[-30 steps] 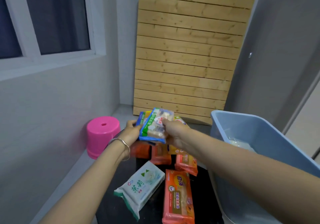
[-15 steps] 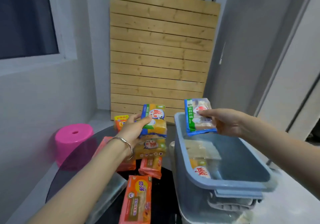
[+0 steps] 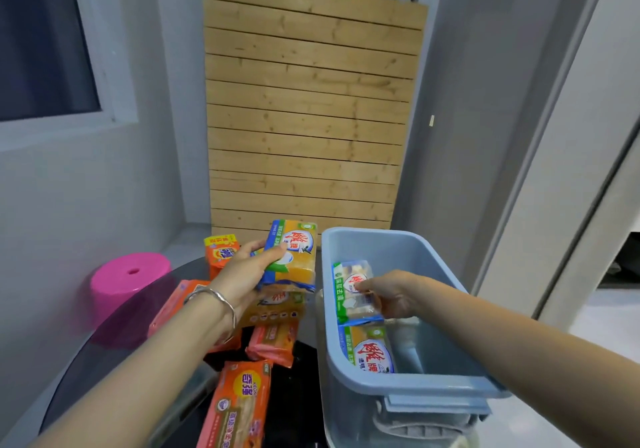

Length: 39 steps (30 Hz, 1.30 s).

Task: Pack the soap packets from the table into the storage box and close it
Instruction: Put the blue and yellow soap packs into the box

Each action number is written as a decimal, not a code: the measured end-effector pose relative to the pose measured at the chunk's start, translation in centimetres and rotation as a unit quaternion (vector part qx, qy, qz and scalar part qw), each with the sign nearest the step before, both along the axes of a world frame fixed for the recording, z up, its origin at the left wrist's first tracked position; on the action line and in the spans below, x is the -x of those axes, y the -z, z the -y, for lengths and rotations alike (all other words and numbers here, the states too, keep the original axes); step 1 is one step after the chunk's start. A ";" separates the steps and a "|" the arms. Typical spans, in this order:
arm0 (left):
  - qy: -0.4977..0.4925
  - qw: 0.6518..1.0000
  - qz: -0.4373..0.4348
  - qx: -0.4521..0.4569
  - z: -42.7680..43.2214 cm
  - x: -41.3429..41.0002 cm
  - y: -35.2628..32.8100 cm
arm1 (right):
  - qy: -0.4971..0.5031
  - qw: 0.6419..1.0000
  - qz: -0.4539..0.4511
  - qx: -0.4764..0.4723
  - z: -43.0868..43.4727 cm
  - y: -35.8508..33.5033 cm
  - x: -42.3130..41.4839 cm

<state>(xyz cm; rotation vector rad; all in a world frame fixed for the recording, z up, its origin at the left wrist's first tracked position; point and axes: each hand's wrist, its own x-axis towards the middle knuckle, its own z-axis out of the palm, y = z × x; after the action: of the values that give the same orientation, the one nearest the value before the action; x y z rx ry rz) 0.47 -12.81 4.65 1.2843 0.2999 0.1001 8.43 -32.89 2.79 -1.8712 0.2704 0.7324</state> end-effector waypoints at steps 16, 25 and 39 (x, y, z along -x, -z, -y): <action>0.057 0.996 0.052 -0.047 5.2 -0.1 -3.6 | -0.314 0.851 0.401 0.123 2.7 -9.0 3.3; 0.097 0.990 0.059 -0.089 8.8 -1.5 -2.8 | -0.316 0.810 0.452 0.199 4.0 -8.6 2.3; 0.127 0.954 -0.052 -0.266 7.3 -2.4 0.5 | -0.397 0.723 0.391 0.408 7.5 -4.3 -0.9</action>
<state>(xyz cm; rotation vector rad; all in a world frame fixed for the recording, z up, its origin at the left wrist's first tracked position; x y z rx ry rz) 2.89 -20.12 4.12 1.8579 0.1986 -0.1165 9.29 -40.39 7.09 -3.0036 -0.9866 0.2519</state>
